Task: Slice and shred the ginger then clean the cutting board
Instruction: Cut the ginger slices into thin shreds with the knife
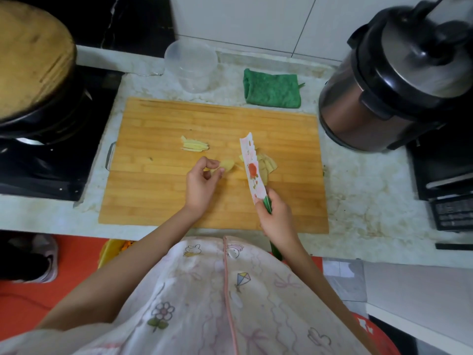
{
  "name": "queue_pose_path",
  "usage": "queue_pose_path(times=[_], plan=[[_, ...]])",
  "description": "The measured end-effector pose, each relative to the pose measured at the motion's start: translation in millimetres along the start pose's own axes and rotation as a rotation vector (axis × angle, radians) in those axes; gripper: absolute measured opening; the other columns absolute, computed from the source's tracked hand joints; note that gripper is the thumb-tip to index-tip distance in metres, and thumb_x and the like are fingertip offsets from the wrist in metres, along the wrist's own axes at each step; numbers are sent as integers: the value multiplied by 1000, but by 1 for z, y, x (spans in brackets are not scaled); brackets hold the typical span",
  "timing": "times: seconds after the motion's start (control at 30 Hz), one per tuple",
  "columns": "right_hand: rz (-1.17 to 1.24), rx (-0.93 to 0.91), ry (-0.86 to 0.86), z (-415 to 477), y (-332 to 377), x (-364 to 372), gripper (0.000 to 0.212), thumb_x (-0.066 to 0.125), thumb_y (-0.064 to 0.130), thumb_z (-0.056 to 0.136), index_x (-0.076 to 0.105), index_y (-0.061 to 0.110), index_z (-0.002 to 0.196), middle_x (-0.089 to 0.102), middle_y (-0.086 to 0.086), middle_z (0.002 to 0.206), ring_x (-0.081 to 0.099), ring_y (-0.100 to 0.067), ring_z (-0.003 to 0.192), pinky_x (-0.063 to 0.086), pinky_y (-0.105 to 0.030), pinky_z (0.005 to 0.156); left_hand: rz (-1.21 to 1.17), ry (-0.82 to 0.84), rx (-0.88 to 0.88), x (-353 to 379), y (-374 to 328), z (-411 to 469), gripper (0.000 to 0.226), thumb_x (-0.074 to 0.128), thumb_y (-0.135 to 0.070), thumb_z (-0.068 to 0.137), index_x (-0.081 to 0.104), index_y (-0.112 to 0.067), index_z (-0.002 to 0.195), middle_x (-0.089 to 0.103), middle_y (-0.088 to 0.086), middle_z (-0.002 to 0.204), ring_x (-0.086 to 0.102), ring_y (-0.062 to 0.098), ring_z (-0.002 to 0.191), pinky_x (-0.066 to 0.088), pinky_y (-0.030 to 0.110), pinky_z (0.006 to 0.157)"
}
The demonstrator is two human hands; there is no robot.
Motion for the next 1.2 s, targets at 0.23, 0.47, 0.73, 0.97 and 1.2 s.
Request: queue_pose_path(times=[0.23,0.47,0.73,0.97,1.2], plan=[[3,68,79,3,4,18,22,42,19,98,53,15,118,52,7,68,46,-12,51,39,-29,48,23,-43,-84,3,15,-8,15,66,-3,86,58,-14,80,63,-11,80,52,-2,68,42,15,66],[-85,71,138,6,2,31,15,41,21,98,52,15,105,49,3,64,46,-14,51,43,-36,54,-6,-13,-198,10,22,-6,18,74,1,78,64,-12,84,62,-7,77,55,4,71,43,12,67],[-129,74,142,9,-2,38,35,41,25,98,47,10,129,44,10,64,45,-7,52,42,-30,55,-142,92,-378,24,25,-14,15,70,6,80,65,-8,83,64,3,73,60,-2,56,52,17,64],[-152,45,156,5,1,35,35,41,24,99,46,15,132,49,7,64,46,-8,50,36,-25,50,-294,80,-481,29,20,-17,23,65,11,82,56,-9,80,56,4,76,60,10,67,55,17,58],[-230,14,91,2,3,29,37,42,25,99,47,10,132,47,11,65,44,-1,55,29,-16,48,-378,91,-536,29,24,-18,19,64,13,82,59,-6,81,61,5,74,65,7,64,56,18,60]])
Point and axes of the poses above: each hand's wrist, its own z-axis towards the middle knuckle, its own x-axis out of the palm, y = z × x, the point moved 6 cm from there along z, towards the middle knuckle
